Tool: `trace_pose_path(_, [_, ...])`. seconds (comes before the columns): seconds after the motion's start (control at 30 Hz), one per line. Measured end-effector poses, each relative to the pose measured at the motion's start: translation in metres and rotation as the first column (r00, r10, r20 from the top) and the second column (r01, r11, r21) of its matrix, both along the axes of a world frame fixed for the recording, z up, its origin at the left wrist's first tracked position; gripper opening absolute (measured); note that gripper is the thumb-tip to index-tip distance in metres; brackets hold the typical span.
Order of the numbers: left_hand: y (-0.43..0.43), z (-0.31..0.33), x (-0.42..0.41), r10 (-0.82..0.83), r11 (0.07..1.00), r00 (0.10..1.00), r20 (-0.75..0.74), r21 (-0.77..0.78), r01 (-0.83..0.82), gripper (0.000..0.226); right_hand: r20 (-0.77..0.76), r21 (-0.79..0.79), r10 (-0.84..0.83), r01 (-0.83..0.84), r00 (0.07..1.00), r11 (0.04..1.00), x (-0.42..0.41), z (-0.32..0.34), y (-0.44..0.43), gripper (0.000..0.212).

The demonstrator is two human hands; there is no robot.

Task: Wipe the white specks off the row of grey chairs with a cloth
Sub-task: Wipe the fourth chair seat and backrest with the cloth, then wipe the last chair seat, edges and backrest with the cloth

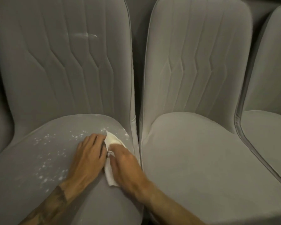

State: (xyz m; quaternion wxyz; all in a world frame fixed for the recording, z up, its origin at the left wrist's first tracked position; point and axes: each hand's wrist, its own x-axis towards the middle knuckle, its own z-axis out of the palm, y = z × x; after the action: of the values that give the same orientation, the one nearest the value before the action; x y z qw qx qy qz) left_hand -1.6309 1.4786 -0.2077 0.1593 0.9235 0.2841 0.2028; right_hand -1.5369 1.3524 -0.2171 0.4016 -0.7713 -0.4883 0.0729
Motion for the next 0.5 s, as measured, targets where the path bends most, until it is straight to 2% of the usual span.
trace_pose_path(0.07, [0.001,0.001,-0.012,0.038,0.999,0.999,-0.004,0.017,-0.038,0.04,0.076,-0.037,0.036,-0.033,0.996,0.999,0.019,-0.003,0.005,0.017])
trace_pose_path(0.13, [0.003,0.003,-0.027,0.089,0.996,0.996,-0.012,0.026,-0.089,0.035,0.18,-0.156,0.013,0.015,0.984,0.988,0.047,0.0,0.012,0.025])
trace_pose_path(0.2, [0.001,0.003,-0.041,0.137,0.99,0.99,-0.023,0.024,-0.136,0.035,0.295,-0.186,-0.018,0.076,0.955,0.98,0.062,-0.002,0.02,0.029])
trace_pose_path(0.3, [-0.006,0.0,-0.059,0.179,0.983,0.981,-0.076,0.054,-0.175,0.032,0.255,-0.124,-0.017,0.05,0.967,0.991,0.048,-0.01,0.033,0.025])
trace_pose_path(0.4, [-0.004,0.002,-0.074,0.218,0.974,0.967,-0.13,0.086,-0.209,0.033,0.242,-0.124,0.13,-0.102,0.962,0.987,0.024,-0.018,0.041,0.025])
trace_pose_path(0.5, [0.009,0.006,-0.095,0.24,0.969,0.963,-0.119,0.096,-0.229,0.041,0.276,-0.15,0.109,-0.069,0.955,0.986,0.036,-0.015,0.052,0.025])
